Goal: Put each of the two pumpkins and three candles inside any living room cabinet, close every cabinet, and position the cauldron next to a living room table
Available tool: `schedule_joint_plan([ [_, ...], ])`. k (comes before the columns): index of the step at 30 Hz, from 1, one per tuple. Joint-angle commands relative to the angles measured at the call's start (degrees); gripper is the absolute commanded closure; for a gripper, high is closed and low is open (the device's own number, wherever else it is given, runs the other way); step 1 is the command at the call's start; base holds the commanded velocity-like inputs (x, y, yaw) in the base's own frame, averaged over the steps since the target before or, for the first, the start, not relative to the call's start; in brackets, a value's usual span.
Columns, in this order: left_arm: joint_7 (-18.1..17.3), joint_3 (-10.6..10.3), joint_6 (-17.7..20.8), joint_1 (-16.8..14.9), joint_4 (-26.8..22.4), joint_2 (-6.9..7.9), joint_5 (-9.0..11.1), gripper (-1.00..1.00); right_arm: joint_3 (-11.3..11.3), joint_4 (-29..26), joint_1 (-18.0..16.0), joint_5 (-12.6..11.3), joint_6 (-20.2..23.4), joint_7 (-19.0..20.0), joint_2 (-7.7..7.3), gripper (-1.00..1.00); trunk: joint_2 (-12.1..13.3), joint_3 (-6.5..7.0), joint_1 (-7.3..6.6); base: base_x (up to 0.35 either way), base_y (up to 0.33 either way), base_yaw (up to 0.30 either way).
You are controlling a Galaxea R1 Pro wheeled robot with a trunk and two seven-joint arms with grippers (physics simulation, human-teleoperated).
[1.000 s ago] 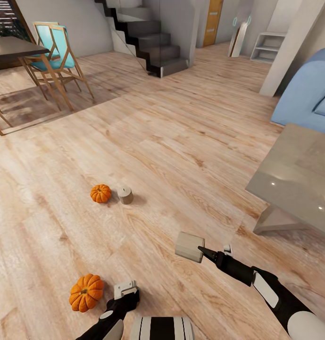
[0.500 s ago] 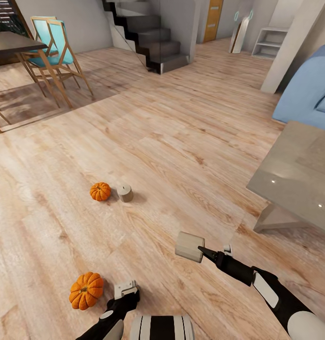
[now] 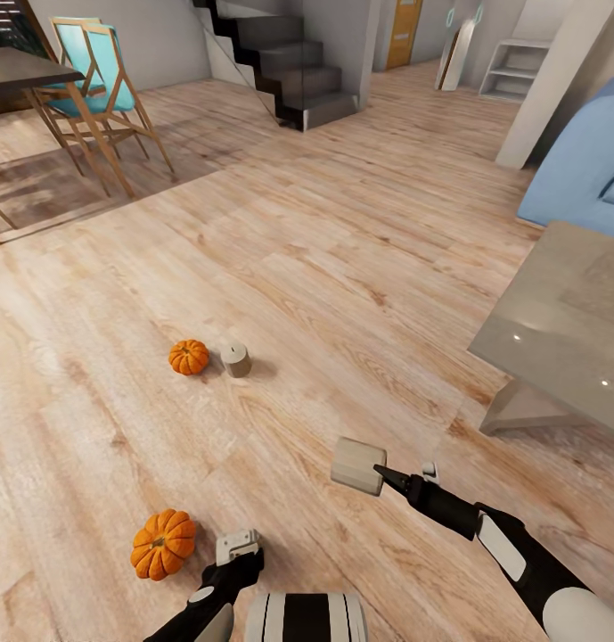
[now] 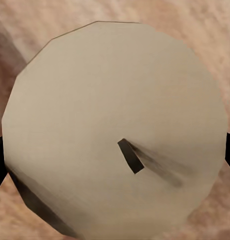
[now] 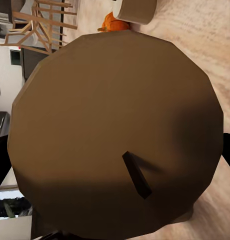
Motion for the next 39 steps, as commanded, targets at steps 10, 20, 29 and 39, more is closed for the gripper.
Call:
schedule_joint_plan([
  [10, 0.46, -0.09, -1.14, -0.05, -0.01, 0.06, 0.64, 1.0, 0.27, 0.02, -0.04, -0.84, 0.82, 0.23, -0.03, 1.0, -0.01, -0.04, -0.01, 0.0, 0.0, 0.0],
  [20, 0.36, 0.02, -1.26, -0.05, -0.01, 0.11, 0.64, 1.0, 0.27, 0.02, -0.04, -0.84, 0.84, 0.23, -0.01, 1.0, -0.01, -0.04, -0.01, 0.0, 0.0, 0.0],
  [29, -0.07, 0.02, -1.26, -0.05, -0.01, 0.14, 0.64, 1.0, 0.27, 0.04, -0.04, -0.84, 0.83, 0.23, 0.13, 1.0, -0.01, -0.04, -0.01, 0.0, 0.0, 0.0],
  [39, -0.16, -0.13, -1.18, -0.05, -0.01, 0.14, 0.74, 1.0, 0.23, 0.03, -0.04, -0.84, 0.83, 0.23, 0.06, 1.0, 0.08, 1.51, -0.19, 0.0, 0.0, 0.0],
])
